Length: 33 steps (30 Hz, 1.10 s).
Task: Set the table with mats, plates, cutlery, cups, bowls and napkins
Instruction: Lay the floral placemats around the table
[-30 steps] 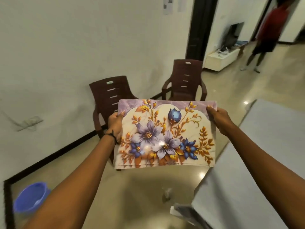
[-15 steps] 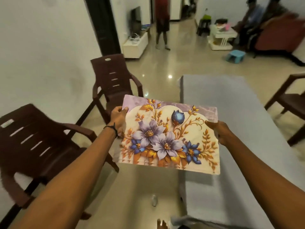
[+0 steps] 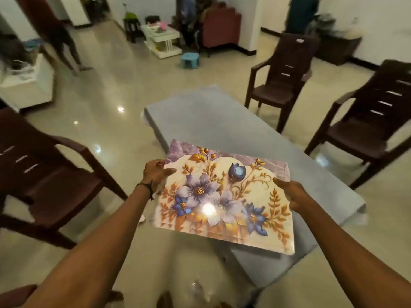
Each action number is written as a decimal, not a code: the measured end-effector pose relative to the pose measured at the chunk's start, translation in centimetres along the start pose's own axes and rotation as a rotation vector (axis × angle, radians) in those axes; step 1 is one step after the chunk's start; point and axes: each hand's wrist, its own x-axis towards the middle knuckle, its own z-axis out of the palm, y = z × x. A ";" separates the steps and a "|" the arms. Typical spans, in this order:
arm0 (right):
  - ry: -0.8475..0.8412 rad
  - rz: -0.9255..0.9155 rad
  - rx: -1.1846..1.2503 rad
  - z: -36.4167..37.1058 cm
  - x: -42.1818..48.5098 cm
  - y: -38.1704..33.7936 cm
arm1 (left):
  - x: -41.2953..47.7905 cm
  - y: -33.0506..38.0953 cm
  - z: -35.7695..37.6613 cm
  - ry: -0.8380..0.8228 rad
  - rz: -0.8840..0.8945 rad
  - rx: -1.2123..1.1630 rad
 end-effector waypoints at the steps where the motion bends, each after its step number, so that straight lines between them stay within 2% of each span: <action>1: 0.056 -0.010 0.023 -0.1 -1.0 0.5 | 1.4 -0.2 0.7 -0.028 0.021 0.030; 9: 0.342 -0.029 0.165 3.4 -7.5 5.0 | 8.4 0.1 3.0 -0.352 0.259 0.279; 13: 0.423 -0.037 0.191 4.7 -8.5 6.5 | 10.7 -1.1 3.8 -0.432 0.308 0.345; 16: 0.524 -0.050 0.206 4.8 -9.3 7.5 | 10.3 -0.4 4.8 -0.422 0.331 0.315; 18: 0.566 -0.052 0.230 4.6 -9.6 8.0 | 10.3 0.0 5.6 -0.439 0.312 0.270; 22: 0.656 -0.029 0.295 4.5 -10.0 9.3 | 11.1 0.9 7.4 -0.573 0.287 0.310; 26: 0.756 -0.010 0.307 4.3 -9.1 10.5 | 12.7 0.6 9.9 -0.576 0.292 0.376; 30: 0.755 -0.024 0.324 3.6 -7.1 10.9 | 14.8 0.3 13.8 -0.575 0.305 0.431; 33: 0.643 0.028 0.276 3.0 -5.5 11.5 | 15.8 -0.5 16.6 -0.587 0.305 0.491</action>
